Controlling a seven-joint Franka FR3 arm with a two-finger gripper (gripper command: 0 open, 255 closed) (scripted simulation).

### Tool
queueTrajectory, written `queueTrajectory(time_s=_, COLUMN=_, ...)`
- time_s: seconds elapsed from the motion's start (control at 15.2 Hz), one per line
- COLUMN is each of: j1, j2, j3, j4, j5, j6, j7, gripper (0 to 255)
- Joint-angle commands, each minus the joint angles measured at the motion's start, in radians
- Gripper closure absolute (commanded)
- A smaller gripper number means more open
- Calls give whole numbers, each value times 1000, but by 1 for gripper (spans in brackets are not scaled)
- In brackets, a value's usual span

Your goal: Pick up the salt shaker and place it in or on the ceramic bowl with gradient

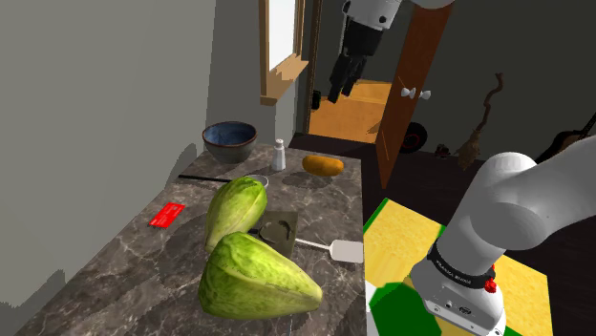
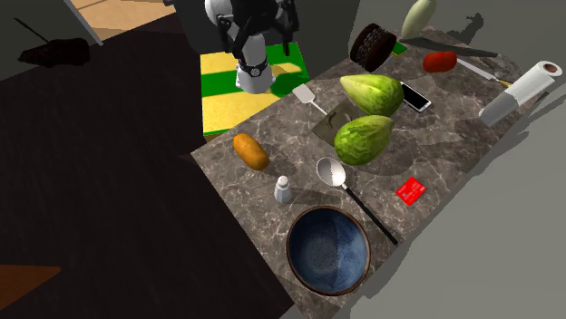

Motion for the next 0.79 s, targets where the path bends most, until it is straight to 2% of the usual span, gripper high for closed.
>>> queueTrajectory(time_s=0.0, j1=0, j2=59, j3=-8, j4=-9, j5=2, j6=73, j7=-16, gripper=0)
queueTrajectory(time_s=0.33, j1=8, j2=210, j3=-14, j4=-15, j5=16, j6=239, j7=-42, gripper=0)
queueTrajectory(time_s=0.73, j1=22, j2=419, j3=-24, j4=26, j5=44, j6=416, j7=-78, gripper=0)
